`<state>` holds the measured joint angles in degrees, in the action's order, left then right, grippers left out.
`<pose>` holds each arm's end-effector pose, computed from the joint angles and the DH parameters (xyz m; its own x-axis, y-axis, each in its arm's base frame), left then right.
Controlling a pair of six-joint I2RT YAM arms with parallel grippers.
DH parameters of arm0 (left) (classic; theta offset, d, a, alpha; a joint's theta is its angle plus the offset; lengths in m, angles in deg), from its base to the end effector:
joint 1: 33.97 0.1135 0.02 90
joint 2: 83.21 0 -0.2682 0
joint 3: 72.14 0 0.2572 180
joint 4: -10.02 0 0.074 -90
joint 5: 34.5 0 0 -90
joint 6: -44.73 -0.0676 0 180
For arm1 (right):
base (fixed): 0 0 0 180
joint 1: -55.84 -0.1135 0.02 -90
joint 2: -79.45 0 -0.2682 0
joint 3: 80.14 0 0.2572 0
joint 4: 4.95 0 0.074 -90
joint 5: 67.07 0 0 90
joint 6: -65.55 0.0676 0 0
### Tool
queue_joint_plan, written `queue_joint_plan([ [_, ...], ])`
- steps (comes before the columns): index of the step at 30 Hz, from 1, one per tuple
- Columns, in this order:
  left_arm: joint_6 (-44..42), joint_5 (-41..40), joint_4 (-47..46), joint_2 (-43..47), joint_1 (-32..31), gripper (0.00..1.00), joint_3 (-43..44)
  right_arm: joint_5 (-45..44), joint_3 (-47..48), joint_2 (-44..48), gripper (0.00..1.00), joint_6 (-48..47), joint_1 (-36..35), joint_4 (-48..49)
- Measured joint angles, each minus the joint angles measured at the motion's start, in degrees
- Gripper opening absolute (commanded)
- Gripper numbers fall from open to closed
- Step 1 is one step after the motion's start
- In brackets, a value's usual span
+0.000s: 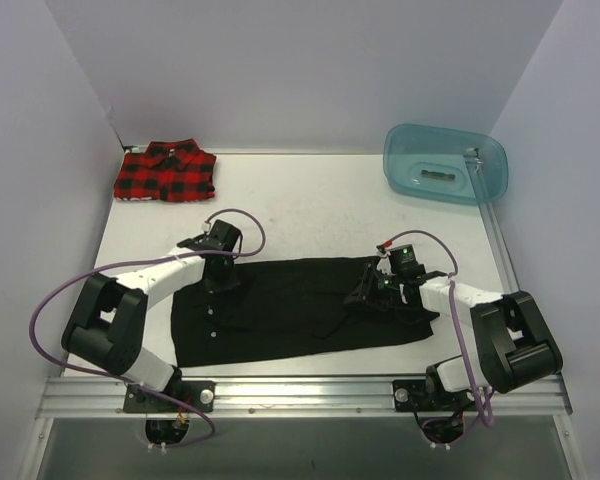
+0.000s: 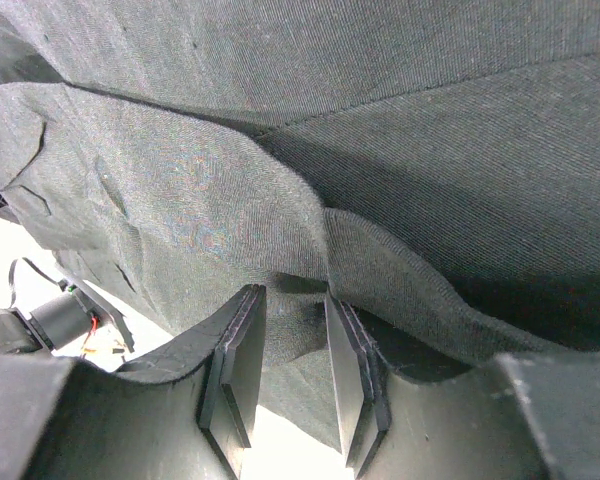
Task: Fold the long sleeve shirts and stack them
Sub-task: Fold the shirt
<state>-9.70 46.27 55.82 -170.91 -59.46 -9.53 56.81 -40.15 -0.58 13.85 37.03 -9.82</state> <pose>0.2648 -0.1143 0.1395 -0.9133 -0.2007 -0.3545 -0.1892 0.9796 -0.0672 0.2365 0.1204 0.1203 -0.9220 0.2295 -0.3119 -0.0892 0.6579 0.7478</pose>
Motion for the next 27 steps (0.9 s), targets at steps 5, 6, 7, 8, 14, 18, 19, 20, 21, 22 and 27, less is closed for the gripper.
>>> queue_joint_plan([
  [5,-0.3,-0.9,1.4,2.1,-0.3,0.01,1.1,0.0,0.0,0.1,0.33,-0.2,0.0,0.0],
  [6,-0.3,-1.2,1.9,2.5,-0.3,0.01,1.6,0.0,0.0,0.2,0.33,-0.2,0.0,0.0],
  [7,-0.3,-1.9,2.4,3.1,-0.3,0.01,2.1,-0.1,-0.1,0.3,0.33,-0.3,0.0,0.0],
  [8,-0.2,-2.7,2.9,3.9,-0.3,0.01,2.6,-0.3,-0.2,0.4,0.33,-0.4,0.0,0.0],
  [14,0.9,-9.0,5.9,10.1,-0.2,0.02,3.4,-0.7,-0.3,0.8,0.33,-0.7,0.0,0.0],
  [18,1.8,-11.6,7.2,11.1,0.2,0.03,3.4,-0.8,-0.3,0.9,0.33,-0.9,0.0,0.0],
  [19,2.0,-12.0,7.5,11.1,0.2,0.03,3.4,-0.9,-0.3,0.9,0.33,-0.9,0.0,-0.1],
  [20,2.3,-12.7,7.8,11.1,0.3,0.03,3.4,-1.0,-0.3,1.0,0.33,-0.9,0.0,-0.3],
  [21,2.8,-13.3,8.2,11.1,0.4,0.02,3.4,-1.2,-0.3,1.2,0.33,-1.0,0.0,-0.5],
  [22,3.0,-13.9,8.6,11.1,0.6,0.03,3.4,-1.4,-0.3,1.4,0.33,-1.1,0.0,-0.7],
  [27,4.6,-15.7,10.0,11.1,2.2,0.16,3.4,-2.8,-0.3,2.8,0.39,-2.0,-0.1,-2.3],
])
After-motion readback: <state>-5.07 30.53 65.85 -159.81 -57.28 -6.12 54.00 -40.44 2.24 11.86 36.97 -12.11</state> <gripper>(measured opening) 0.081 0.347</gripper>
